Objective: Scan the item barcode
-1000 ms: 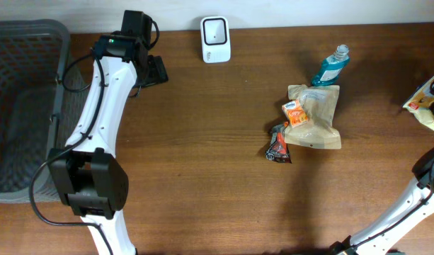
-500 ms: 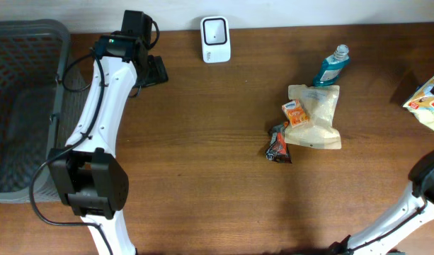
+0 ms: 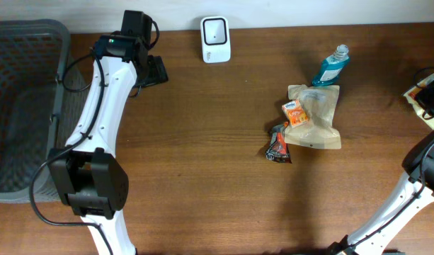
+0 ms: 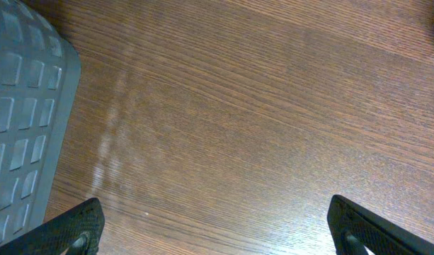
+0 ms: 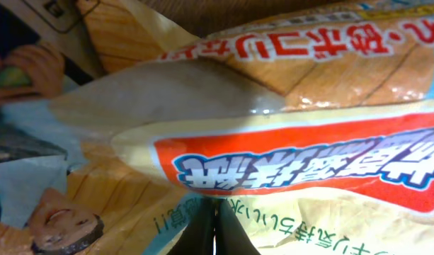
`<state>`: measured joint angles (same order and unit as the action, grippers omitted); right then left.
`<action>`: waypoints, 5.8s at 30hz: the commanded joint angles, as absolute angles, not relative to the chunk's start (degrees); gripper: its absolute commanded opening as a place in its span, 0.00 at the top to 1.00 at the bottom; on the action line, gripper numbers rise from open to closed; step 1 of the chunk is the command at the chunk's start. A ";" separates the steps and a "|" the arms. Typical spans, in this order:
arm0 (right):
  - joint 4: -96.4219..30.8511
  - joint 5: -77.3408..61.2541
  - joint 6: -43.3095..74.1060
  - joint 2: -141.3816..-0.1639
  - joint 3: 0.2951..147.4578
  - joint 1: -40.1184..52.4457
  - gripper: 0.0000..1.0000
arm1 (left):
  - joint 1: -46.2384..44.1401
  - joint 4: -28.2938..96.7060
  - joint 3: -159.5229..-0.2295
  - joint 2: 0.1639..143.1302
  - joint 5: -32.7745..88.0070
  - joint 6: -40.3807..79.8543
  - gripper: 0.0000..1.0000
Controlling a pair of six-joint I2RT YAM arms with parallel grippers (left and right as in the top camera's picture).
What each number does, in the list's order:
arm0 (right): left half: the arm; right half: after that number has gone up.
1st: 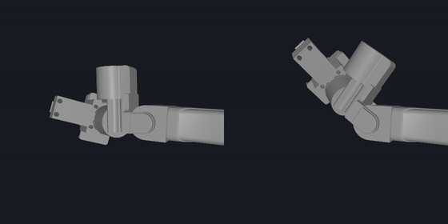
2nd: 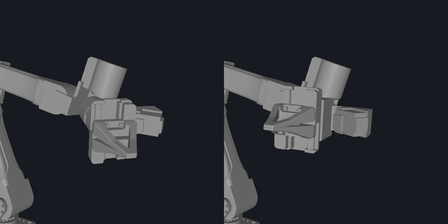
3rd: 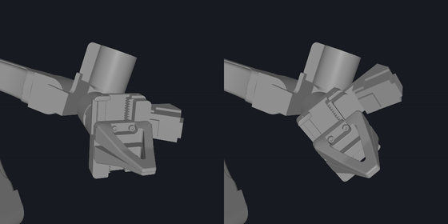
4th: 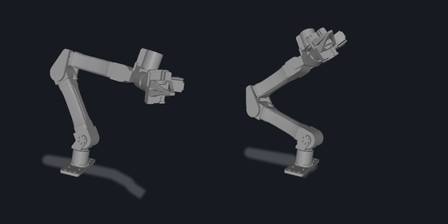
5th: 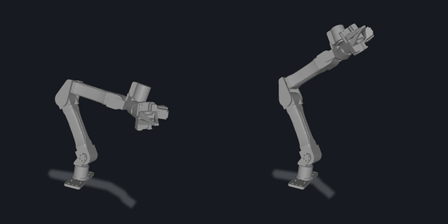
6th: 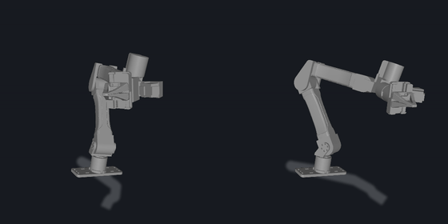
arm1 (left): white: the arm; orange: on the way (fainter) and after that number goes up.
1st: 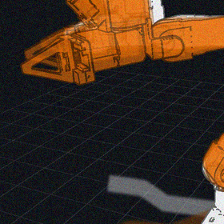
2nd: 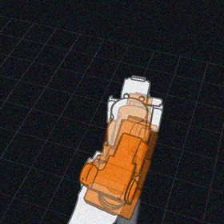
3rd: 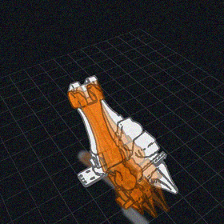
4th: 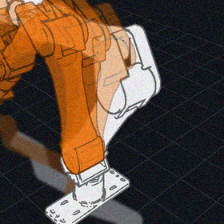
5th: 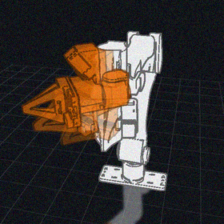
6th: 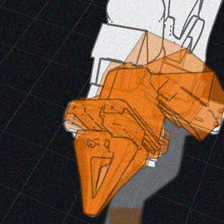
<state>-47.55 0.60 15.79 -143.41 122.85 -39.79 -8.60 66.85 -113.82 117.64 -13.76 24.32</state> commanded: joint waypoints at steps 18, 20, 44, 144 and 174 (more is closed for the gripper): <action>-41.04 4.47 15.44 -131.31 123.15 -39.81 0.62 | -8.84 66.94 -113.49 118.54 -13.96 25.04 0.01; -39.86 6.87 15.42 -133.73 123.15 -39.81 0.61 | -8.84 66.94 -113.49 118.54 -13.98 25.04 0.01; -44.97 9.91 15.49 -128.35 123.52 -40.47 0.57 | -8.84 66.96 -113.49 118.54 -13.96 25.04 0.01; -64.73 8.45 18.04 -142.19 126.54 -31.57 0.96 | -8.84 66.94 -113.49 118.54 -13.96 25.04 0.01; -74.76 13.15 19.73 -138.45 126.65 -38.33 0.96 | -8.84 66.94 -113.49 118.56 -13.96 25.04 0.01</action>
<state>-76.14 16.53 19.31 -141.01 126.43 -38.89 -8.60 66.85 -113.82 117.64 -13.76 24.32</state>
